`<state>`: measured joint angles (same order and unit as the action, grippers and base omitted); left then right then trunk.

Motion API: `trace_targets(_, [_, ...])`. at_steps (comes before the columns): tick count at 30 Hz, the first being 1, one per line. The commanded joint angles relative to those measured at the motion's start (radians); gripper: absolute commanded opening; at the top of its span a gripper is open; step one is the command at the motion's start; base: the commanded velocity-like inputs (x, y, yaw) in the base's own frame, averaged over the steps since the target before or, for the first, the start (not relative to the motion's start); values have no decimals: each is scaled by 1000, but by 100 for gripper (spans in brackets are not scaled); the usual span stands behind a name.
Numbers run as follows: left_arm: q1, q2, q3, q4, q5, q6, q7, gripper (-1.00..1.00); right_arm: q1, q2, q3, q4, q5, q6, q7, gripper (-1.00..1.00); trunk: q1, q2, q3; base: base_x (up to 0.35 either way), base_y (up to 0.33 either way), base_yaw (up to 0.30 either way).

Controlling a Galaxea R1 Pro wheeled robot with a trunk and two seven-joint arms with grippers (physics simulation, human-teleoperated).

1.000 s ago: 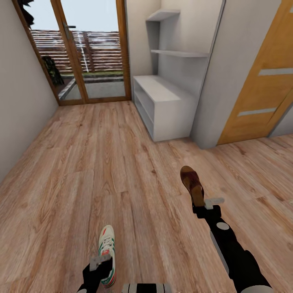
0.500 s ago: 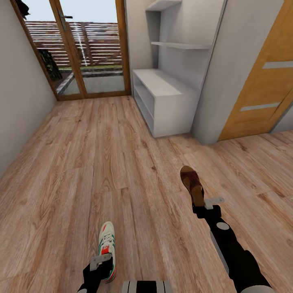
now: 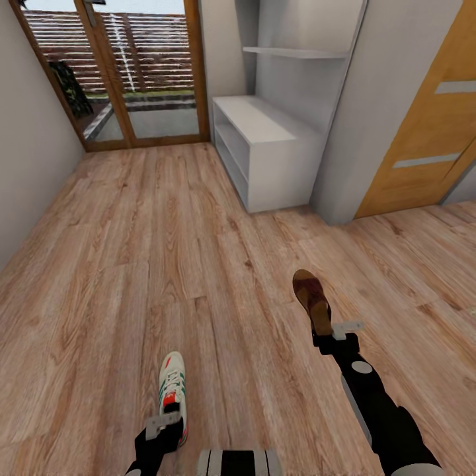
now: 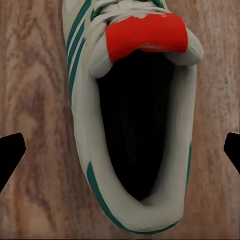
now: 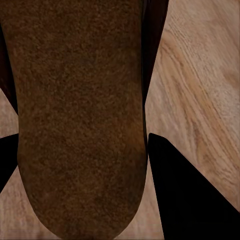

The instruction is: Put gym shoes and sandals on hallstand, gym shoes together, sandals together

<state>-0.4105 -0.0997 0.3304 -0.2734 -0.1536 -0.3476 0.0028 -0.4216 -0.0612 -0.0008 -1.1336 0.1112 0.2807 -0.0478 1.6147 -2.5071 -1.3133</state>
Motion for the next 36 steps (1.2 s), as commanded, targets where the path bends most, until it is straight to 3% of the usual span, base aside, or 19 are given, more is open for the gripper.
trace_targets(1, [-1,-1,8,0,-11,-4,0,100,0,0,1,-2,8,7,-2,-100,0,-1,-5,0,0,0])
trace_targets(18, [-1,-1,7,0,-11,-4,0,100,0,0,1,-2,8,7,-2,-100,1,-1,-15,0,0,-15])
trace_targets(25, [-1,0,7,0,-11,-4,0,100,0,0,1,-2,8,7,-2,-100,4,-2,-42,0,0,-18])
trace_targets(36, [-6,-2,1,-22,-13,-8,-2,100,0,0,1,-2,8,8,-2,-100,4,-2,-42,0,0,0])
